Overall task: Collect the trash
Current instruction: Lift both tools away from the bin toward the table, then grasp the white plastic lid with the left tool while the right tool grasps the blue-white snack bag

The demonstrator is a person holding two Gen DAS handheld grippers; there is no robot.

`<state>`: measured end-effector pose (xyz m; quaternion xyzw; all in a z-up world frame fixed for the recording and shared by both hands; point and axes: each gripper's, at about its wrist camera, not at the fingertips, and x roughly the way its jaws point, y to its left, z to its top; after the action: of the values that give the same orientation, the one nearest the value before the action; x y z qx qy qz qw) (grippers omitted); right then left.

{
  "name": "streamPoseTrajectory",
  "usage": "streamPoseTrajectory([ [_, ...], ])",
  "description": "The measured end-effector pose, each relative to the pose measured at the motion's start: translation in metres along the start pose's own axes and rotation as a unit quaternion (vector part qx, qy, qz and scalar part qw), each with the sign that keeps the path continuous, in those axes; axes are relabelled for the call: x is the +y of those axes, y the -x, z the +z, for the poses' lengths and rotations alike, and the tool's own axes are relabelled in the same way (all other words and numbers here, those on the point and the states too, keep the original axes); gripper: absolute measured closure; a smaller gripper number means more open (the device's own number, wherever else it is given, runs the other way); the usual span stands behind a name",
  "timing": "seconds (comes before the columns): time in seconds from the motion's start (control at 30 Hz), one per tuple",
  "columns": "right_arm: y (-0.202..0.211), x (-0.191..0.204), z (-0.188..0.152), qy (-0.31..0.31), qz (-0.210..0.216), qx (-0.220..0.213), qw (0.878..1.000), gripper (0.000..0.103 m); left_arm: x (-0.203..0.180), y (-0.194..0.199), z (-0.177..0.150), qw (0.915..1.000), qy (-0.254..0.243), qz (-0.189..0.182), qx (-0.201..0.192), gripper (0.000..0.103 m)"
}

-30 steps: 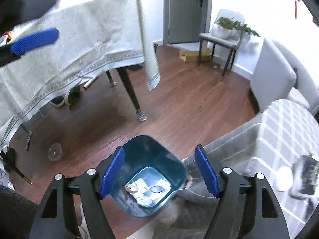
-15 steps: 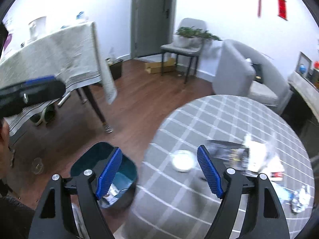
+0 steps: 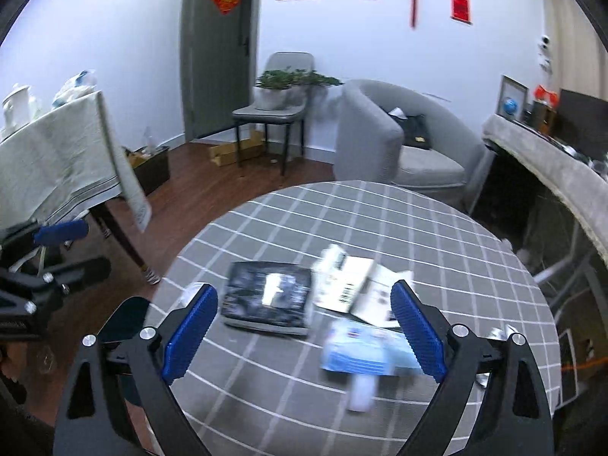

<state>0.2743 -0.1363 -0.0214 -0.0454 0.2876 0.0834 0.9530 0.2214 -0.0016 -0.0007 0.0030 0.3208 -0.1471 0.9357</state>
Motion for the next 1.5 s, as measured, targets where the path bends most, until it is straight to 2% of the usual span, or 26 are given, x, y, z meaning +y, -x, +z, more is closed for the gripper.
streamPoseTrajectory([
  [0.13, -0.003, -0.014, -0.007, -0.012, -0.007, 0.015, 1.0, 0.005, -0.014, -0.017, -0.002, 0.9998, -0.015, -0.008, 0.011, 0.026],
  [0.33, -0.004, -0.033, -0.012, -0.036, 0.003, 0.022, 0.999, 0.004, -0.032, -0.044, -0.008, 0.9986, -0.037, -0.012, 0.035, 0.03],
  [0.6, -0.009, -0.039, -0.015, -0.046, 0.009, 0.04, 0.998, 0.004, -0.037, -0.066, -0.012, 0.9977, -0.037, -0.013, 0.056, 0.049],
  [0.77, -0.013, -0.041, -0.02, -0.043, 0.014, 0.054, 0.998, 0.004, -0.043, -0.073, -0.014, 0.997, -0.043, -0.014, 0.063, 0.055],
  [0.83, -0.014, -0.04, -0.02, -0.04, 0.01, 0.057, 0.998, 0.004, -0.045, -0.076, -0.014, 0.9968, -0.043, -0.017, 0.066, 0.064],
  [0.93, -0.017, -0.041, -0.023, -0.035, 0.003, 0.065, 0.997, 0.004, -0.047, -0.077, -0.014, 0.9967, -0.046, -0.017, 0.065, 0.07],
  [1.2, -0.027, -0.045, -0.025, -0.049, -0.004, 0.083, 0.995, 0.004, -0.045, -0.072, -0.013, 0.9975, -0.035, -0.022, 0.057, 0.07],
  [1.37, -0.033, -0.044, -0.026, -0.067, 0.012, 0.094, 0.993, 0.004, -0.039, -0.067, -0.013, 0.9979, -0.03, -0.021, 0.054, 0.07],
  [1.5, -0.036, -0.042, -0.025, -0.067, 0.003, 0.098, 0.993, 0.004, -0.033, -0.063, -0.011, 0.9982, -0.023, -0.022, 0.051, 0.07],
])
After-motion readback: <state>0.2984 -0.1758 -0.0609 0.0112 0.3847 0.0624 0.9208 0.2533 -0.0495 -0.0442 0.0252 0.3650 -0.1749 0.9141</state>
